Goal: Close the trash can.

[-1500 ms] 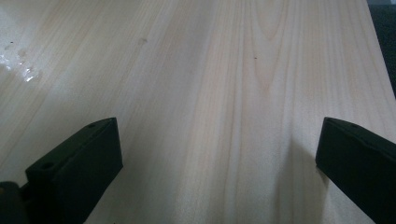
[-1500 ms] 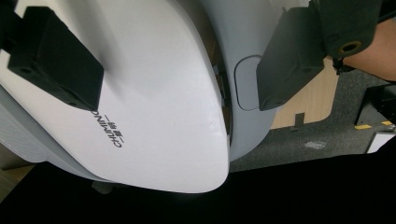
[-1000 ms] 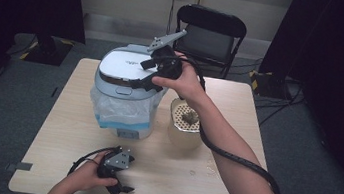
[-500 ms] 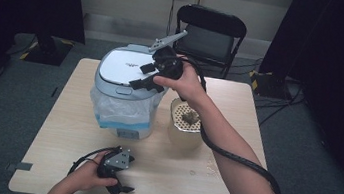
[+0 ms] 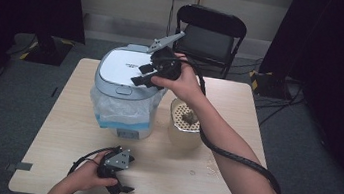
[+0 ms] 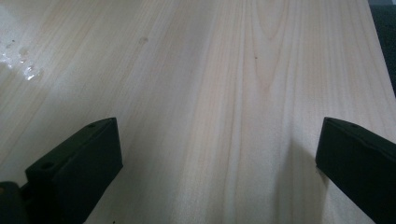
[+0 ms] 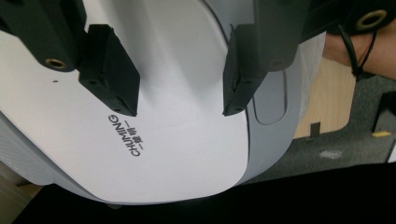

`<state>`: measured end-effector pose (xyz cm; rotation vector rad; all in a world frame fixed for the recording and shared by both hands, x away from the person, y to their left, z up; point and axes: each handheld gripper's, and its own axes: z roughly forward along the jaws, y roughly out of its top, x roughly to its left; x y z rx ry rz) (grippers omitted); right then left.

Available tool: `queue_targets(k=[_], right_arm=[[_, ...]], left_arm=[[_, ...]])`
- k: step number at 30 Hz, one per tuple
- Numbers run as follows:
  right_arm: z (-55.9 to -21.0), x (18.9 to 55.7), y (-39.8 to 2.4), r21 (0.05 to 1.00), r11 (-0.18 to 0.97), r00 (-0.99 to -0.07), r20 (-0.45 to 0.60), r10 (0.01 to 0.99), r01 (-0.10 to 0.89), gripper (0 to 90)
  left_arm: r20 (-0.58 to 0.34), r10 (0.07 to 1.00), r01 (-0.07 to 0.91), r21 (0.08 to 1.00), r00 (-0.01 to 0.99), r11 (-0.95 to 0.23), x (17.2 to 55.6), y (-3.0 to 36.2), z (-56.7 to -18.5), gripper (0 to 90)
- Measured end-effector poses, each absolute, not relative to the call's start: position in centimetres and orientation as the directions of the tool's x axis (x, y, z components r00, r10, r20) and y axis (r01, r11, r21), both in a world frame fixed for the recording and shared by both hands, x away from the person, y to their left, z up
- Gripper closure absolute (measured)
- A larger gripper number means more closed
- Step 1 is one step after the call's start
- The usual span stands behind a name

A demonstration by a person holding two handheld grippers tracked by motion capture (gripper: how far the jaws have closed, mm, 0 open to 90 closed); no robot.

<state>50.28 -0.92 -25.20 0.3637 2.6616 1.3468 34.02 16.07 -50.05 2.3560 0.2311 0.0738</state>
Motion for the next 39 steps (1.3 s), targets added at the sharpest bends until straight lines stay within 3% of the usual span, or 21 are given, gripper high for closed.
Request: queue_targets(k=[13, 14, 15, 20, 21, 27, 39], right_arm=[[-25.7, 50.1, -0.9, 0.821, 0.556, -0.958, -0.042, 0.285, 0.130, 47.2], [-25.7, 50.1, -1.0, 0.823, 0.553, -0.958, -0.039, 0.285, 0.132, 43.7], [-25.8, 49.9, -0.8, 0.820, 0.555, -0.955, -0.035, 0.295, 0.141, 31.3], [-25.7, 49.9, -0.8, 0.818, 0.553, -0.951, -0.025, 0.308, 0.158, 25.5], [-25.7, 50.0, -1.0, 0.815, 0.556, -0.950, -0.021, 0.310, 0.164, 19.3], [-25.6, 49.8, -2.2, 0.822, 0.539, -0.946, -0.001, 0.326, 0.185, 14.9], [-25.5, 47.8, -4.7, 0.807, 0.558, -0.940, -0.008, 0.341, 0.195, 14.8]], left_arm=[[-0.015, 0.190, 0.146, 0.699, 0.982, -0.700, 34.0, 16.1, -50.0, 0.0], [-0.015, 0.189, 0.145, 0.700, 0.982, -0.699, 34.0, 16.1, -50.0, 0.0], [-0.017, 0.192, 0.149, 0.700, 0.981, -0.699, 34.0, 16.1, -50.0, 0.0], [-0.016, 0.192, 0.149, 0.696, 0.981, -0.702, 34.0, 16.1, -50.0, 0.0], [-0.017, 0.192, 0.149, 0.697, 0.981, -0.702, 34.0, 16.1, -50.0, 0.0], [0.001, 0.191, 0.135, 0.700, 0.982, -0.701, 34.1, 16.1, -50.0, 0.0], [0.002, 0.187, 0.132, 0.698, 0.982, -0.704, 34.1, 16.1, -50.0, 0.0]])
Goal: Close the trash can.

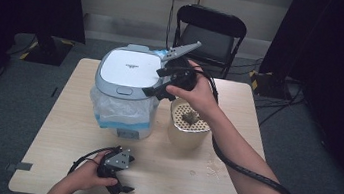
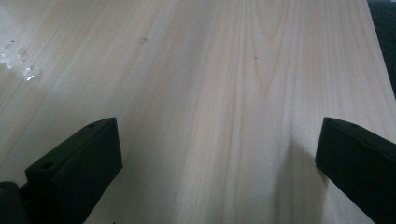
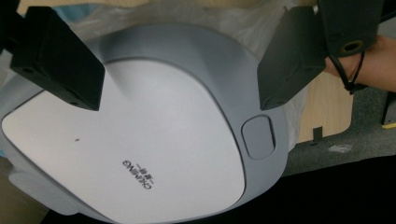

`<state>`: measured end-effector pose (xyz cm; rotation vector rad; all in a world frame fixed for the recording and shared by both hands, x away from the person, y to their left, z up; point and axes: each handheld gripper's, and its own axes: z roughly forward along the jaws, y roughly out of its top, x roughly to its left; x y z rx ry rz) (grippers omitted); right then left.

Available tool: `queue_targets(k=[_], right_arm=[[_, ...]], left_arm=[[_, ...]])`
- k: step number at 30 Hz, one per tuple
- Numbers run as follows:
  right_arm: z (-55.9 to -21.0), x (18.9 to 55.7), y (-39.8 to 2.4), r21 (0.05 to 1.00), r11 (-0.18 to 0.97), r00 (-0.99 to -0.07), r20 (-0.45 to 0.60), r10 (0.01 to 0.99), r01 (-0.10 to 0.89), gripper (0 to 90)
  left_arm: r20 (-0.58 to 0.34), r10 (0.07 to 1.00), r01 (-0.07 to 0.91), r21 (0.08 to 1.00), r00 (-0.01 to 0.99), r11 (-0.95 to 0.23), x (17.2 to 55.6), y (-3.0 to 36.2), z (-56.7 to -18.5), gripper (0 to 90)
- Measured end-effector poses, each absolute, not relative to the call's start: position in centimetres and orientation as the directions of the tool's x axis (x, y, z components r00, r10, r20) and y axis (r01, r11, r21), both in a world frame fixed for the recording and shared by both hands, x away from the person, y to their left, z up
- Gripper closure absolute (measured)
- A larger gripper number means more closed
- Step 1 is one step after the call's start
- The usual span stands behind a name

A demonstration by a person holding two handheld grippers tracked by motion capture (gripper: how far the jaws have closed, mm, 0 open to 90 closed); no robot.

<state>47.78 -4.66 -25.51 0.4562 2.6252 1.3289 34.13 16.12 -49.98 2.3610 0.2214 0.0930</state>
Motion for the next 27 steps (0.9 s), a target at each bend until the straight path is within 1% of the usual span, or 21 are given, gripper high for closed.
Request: queue_targets(k=[5, 17, 27], right_arm=[[-25.9, 46.8, -5.7, 0.790, 0.583, -0.943, -0.018, 0.334, 0.191, 14.9], [-26.2, 45.3, -8.2, 0.802, 0.564, -0.942, -0.004, 0.336, 0.198, 14.8], [-28.0, 43.9, -10.2, 0.794, 0.571, -0.941, 0.004, 0.338, 0.209, 14.8]], left_arm=[[-0.020, 0.196, 0.151, 0.714, 0.980, -0.684, 34.1, 16.0, -50.1, 0.0], [-0.019, 0.194, 0.150, 0.711, 0.981, -0.687, 34.1, 16.0, -50.1, 0.0], [-0.018, 0.197, 0.151, 0.713, 0.980, -0.685, 34.1, 16.0, -50.2, 0.0]])
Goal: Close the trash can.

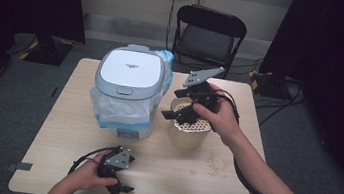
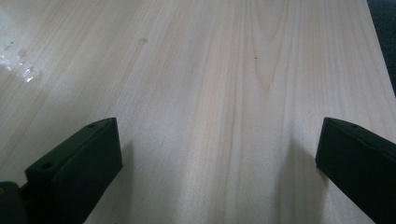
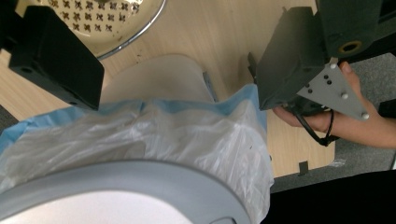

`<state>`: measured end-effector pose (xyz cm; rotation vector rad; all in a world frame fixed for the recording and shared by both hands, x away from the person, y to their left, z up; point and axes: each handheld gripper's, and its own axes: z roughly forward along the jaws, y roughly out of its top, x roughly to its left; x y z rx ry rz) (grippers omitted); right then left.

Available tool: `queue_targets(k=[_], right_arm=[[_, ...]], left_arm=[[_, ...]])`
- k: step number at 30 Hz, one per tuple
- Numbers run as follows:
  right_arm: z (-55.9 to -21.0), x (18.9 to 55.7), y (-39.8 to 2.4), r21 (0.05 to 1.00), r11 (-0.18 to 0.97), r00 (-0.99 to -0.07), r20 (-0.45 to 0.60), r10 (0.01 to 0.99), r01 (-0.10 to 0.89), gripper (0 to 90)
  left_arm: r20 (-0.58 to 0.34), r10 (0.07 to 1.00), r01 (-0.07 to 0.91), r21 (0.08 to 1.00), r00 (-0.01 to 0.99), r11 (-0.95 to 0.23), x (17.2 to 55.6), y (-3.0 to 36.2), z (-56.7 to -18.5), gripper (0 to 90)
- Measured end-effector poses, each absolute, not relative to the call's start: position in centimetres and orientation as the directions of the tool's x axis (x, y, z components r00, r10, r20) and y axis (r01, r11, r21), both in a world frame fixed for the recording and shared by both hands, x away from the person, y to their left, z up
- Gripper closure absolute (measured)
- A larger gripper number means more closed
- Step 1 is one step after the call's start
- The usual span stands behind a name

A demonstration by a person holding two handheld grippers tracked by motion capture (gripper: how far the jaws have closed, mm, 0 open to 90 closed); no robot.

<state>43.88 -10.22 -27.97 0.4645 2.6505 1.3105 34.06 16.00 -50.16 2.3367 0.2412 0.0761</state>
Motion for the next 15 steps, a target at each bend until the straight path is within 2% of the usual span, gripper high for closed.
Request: queue_targets(k=[15], right_arm=[[-31.0, 41.6, -13.7, 0.792, 0.566, -0.943, 0.036, 0.332, 0.229, 14.8]], left_arm=[[-0.013, 0.199, 0.147, 0.721, 0.980, -0.677, 34.1, 16.0, -50.3, 0.0]])
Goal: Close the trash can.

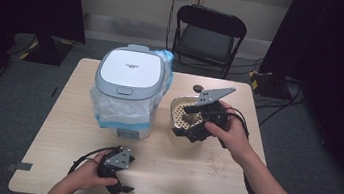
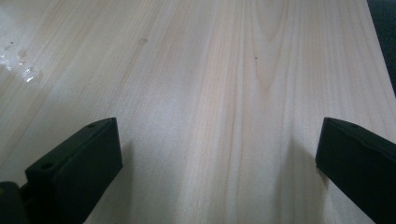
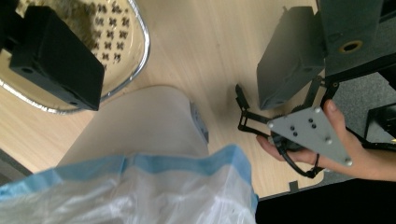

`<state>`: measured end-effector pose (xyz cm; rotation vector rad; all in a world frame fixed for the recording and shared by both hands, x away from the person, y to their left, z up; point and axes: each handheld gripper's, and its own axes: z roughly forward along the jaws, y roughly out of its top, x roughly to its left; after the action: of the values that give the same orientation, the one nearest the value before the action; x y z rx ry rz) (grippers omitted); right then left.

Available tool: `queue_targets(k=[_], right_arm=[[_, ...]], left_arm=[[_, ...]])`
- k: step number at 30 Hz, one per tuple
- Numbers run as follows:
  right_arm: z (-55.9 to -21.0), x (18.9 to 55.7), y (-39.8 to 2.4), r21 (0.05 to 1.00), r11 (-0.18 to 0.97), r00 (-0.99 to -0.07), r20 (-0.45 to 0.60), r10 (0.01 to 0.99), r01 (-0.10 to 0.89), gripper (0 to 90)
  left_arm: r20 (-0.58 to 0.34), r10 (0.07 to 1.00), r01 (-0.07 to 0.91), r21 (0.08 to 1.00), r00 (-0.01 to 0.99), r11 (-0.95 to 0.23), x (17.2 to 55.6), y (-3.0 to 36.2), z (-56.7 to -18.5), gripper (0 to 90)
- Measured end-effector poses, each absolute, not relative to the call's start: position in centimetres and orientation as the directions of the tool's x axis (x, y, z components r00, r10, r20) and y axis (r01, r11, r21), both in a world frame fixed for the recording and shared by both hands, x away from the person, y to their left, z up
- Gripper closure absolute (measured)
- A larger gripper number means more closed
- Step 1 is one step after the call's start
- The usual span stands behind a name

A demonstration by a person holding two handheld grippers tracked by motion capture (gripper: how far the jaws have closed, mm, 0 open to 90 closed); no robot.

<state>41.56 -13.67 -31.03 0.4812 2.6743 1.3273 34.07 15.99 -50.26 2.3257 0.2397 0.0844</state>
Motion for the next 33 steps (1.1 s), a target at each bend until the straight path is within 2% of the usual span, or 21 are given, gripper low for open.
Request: queue_targets(k=[18, 33], right_arm=[[-35.4, 39.9, -16.8, 0.771, 0.576, -0.938, 0.078, 0.338, 0.272, 14.8], [-39.5, 38.7, -18.2, 0.731, 0.624, -0.940, 0.072, 0.333, 0.277, 14.9]], left_arm=[[-0.030, 0.199, 0.159, 0.719, 0.980, -0.676, 34.0, 16.0, -50.3, 0.0], [-0.030, 0.198, 0.159, 0.719, 0.980, -0.677, 34.0, 16.0, -50.3, 0.0]])
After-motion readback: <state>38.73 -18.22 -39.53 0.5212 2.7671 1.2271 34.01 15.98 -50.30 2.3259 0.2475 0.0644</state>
